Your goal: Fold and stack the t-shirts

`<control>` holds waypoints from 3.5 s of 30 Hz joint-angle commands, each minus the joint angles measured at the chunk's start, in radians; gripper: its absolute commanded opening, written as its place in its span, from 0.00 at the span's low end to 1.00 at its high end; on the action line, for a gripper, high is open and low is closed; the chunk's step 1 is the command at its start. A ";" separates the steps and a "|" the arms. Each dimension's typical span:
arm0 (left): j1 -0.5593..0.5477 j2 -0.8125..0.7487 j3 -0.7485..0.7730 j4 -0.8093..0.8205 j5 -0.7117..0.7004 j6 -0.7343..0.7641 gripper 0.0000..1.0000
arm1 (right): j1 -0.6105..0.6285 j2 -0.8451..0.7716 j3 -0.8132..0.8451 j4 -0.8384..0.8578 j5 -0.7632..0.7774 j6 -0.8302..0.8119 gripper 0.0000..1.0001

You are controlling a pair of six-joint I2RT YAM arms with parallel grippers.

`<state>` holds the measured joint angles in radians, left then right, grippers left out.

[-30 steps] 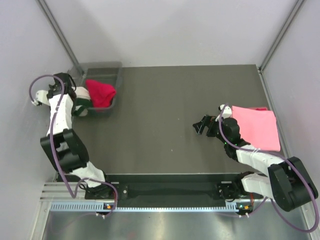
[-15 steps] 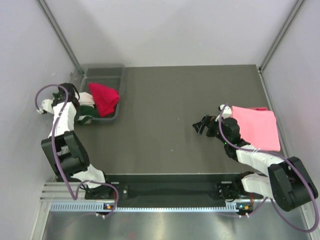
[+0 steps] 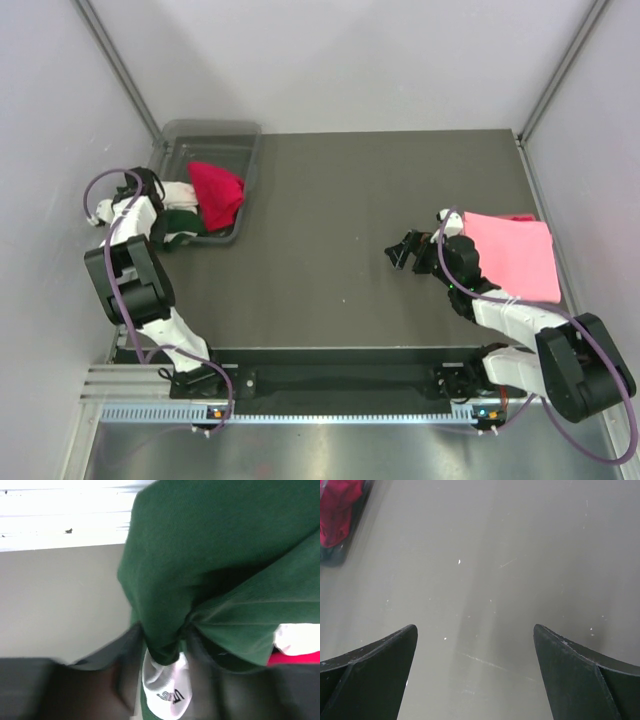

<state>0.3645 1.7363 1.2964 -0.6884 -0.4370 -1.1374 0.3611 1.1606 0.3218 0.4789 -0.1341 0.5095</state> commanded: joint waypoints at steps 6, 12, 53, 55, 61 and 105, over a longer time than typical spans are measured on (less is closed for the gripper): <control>-0.001 0.054 0.112 -0.114 -0.035 0.030 0.65 | -0.011 -0.013 0.025 0.036 -0.012 0.009 1.00; -0.001 0.104 0.247 -0.232 -0.092 0.059 0.68 | -0.013 -0.015 0.023 0.036 -0.013 0.009 1.00; -0.001 -0.217 0.290 -0.089 0.047 0.110 0.00 | -0.031 0.010 0.028 0.055 -0.059 0.018 1.00; -0.001 -0.231 0.320 -0.091 0.064 0.111 0.00 | -0.031 0.007 0.026 0.055 -0.058 0.017 1.00; -0.004 -0.346 0.368 -0.033 0.279 0.122 0.00 | -0.033 0.008 0.026 0.059 -0.059 0.018 1.00; -1.099 0.120 1.086 0.570 0.610 -0.191 0.00 | -0.065 -0.306 -0.092 -0.028 0.234 -0.020 1.00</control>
<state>-0.7635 1.8992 2.3566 -0.2409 0.1501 -1.3144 0.3088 0.8894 0.2409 0.4335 0.0578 0.4980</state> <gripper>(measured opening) 0.100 0.996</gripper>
